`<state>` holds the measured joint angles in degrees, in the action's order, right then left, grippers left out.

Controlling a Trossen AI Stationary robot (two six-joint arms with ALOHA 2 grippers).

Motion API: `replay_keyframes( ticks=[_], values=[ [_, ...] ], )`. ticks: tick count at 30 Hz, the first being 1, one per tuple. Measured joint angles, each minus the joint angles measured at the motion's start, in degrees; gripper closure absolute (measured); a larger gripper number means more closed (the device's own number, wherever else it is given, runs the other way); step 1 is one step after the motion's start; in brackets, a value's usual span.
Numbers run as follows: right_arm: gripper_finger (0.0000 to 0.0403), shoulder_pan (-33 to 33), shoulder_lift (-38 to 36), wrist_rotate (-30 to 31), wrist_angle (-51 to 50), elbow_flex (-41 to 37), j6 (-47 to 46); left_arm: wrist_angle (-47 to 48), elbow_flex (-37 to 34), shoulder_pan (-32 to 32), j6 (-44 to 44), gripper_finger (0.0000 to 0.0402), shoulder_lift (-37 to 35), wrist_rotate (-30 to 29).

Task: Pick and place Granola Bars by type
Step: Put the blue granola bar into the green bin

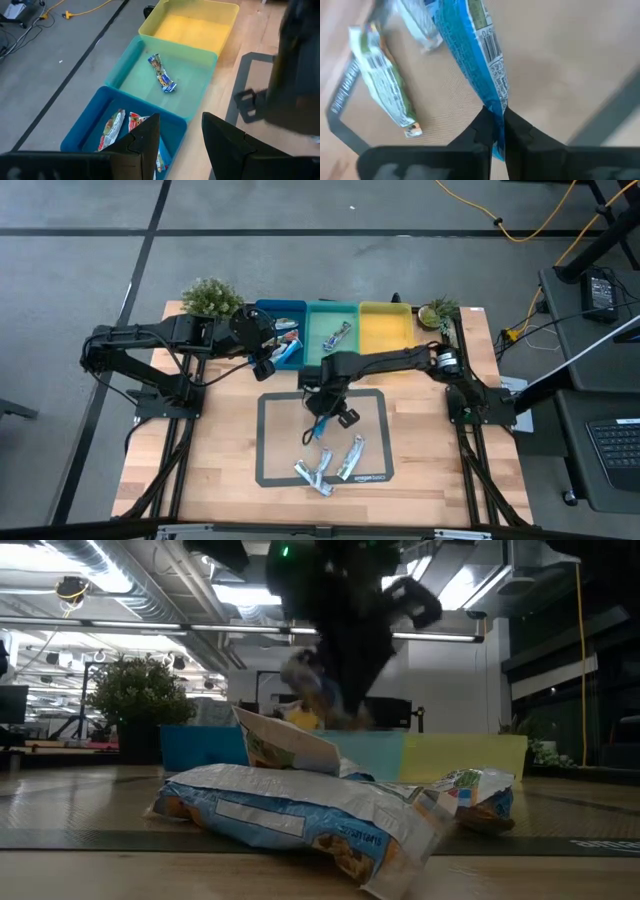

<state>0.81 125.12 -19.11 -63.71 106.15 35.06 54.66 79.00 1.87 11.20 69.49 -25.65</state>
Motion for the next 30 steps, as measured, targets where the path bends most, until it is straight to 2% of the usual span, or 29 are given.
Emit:
replay_keyframes(
  ticks=[7,17,23,30],
  values=[
    [0.0382,-1.1,-9.3,1.5,0.8,0.0,-5.0,0.0,0.0,0.0,0.0,0.0263,0.0,0.0],
    [0.0378,-1.3,-23.0,11.9,1.2,0.0,-15.9,0.0,0.0,0.0,0.0,0.0263,0.0,0.1],
    [0.0376,-1.1,-32.3,11.0,3.1,0.0,-22.8,0.0,0.0,0.0,0.0,0.0263,0.0,0.2],
    [0.0379,0.3,-44.4,7.6,10.1,-0.1,-24.3,0.0,0.0,0.0,0.0,0.0263,0.0,0.2]
  ],
)
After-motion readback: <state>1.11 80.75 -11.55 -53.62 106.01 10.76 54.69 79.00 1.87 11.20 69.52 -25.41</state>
